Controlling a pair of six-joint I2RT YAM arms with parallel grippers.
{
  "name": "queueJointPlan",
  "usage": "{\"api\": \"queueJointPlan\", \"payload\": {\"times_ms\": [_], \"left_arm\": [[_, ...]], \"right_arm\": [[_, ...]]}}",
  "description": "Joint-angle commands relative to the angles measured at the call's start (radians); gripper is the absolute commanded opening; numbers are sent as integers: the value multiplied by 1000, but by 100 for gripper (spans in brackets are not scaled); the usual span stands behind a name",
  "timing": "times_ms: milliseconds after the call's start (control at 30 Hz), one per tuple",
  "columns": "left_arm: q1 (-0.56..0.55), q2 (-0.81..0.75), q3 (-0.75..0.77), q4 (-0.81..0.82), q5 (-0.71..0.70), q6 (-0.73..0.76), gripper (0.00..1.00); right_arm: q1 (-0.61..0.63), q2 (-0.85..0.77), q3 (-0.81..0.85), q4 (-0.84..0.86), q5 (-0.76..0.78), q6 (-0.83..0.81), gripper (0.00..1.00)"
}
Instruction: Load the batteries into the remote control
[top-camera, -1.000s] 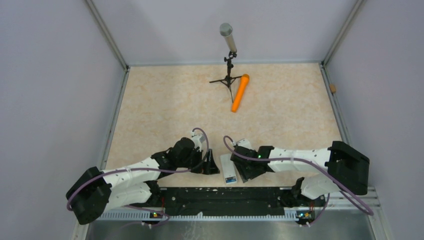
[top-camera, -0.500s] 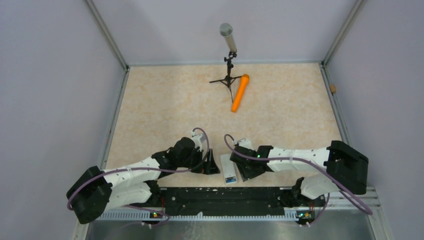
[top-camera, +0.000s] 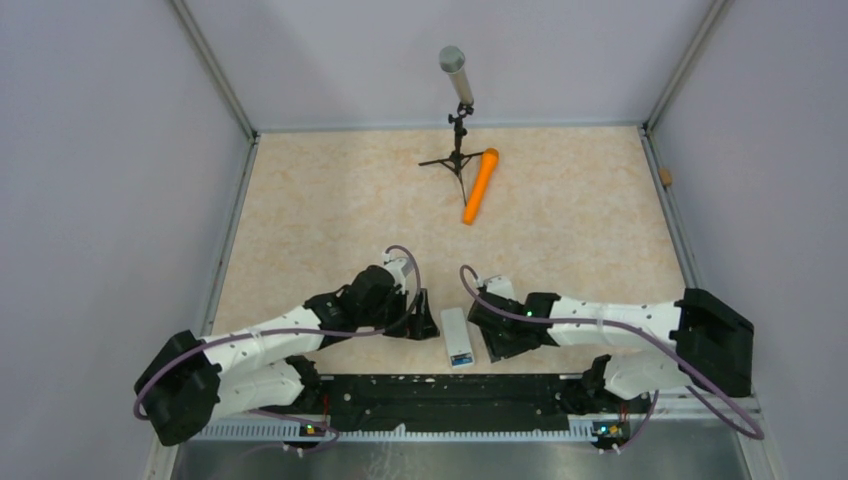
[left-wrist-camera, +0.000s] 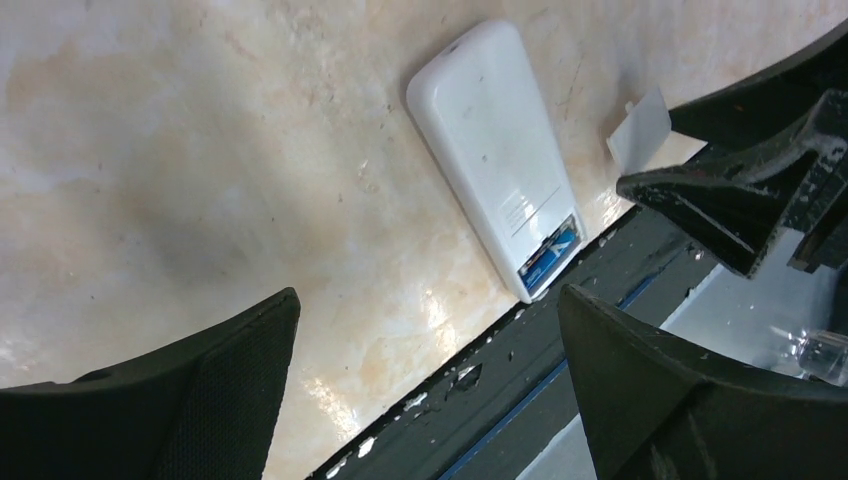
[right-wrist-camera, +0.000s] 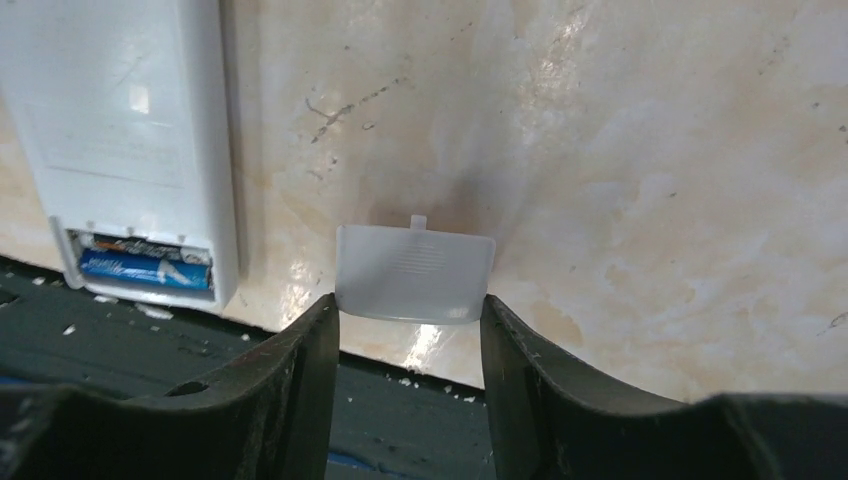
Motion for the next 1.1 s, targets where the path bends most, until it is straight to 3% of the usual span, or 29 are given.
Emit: {"api": "queueJointPlan", "payload": {"times_ms": [0,167,600,800,1067], "left_arm": [[17,35,112,-33,-50,65,99],[50,118,190,-16,-17,111,96],[70,464,425,43,155,197,77],[70,556,440,82,226,199,72],[70,541,369,99,272,190,69]], "right_arm": [[25,-104,12,-42,2,15,19],[60,-150,30,-61,-9,1,19],[190,-149,71,-62,-18,-23,18],[213,-152,71,-40,-27,-24,18],[233,-140,79,-15,-44,-39,18]]}}
